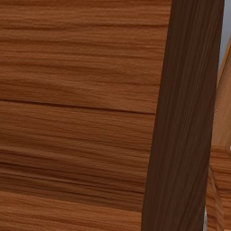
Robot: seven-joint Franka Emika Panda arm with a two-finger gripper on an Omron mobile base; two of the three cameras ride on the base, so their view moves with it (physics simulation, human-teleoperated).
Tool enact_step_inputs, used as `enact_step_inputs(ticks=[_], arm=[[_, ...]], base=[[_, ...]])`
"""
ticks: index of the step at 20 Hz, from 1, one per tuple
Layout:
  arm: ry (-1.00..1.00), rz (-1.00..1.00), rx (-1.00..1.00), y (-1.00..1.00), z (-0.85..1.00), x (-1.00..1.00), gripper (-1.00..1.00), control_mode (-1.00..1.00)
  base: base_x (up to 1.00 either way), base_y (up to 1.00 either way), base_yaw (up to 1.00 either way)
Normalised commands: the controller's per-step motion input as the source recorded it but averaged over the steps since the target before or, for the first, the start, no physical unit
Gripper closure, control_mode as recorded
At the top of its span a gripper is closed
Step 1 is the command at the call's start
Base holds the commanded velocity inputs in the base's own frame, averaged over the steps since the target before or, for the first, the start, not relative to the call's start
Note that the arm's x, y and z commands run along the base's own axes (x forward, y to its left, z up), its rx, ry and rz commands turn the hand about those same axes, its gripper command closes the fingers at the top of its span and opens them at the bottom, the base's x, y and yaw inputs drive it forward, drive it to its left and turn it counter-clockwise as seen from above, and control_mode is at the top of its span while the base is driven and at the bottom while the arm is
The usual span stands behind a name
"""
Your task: Organize the utensils by type. Pick up the wooden spoons from the counter and place them in the open cabinet. Then pick up the metallic utensils from the counter and place them in the open drawer.
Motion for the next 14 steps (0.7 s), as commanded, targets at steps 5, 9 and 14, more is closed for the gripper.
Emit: enact_step_inputs(ticks=[5, 9, 14], arm=[[-0.11, 0.17, 0.07, -0.01, -0.08, -0.24, -1.00, -1.00], [-0.11, 0.13, 0.35, 0.00, -0.28, -0.12, -1.00, -1.00], [-0.10, 0.04, 0.46, 0.01, -0.18, -0.01, -1.00, -1.00]], base=[[0.00, 0.00, 0.00], [0.00, 0.00, 0.00], [0.00, 0.00, 0.00]])
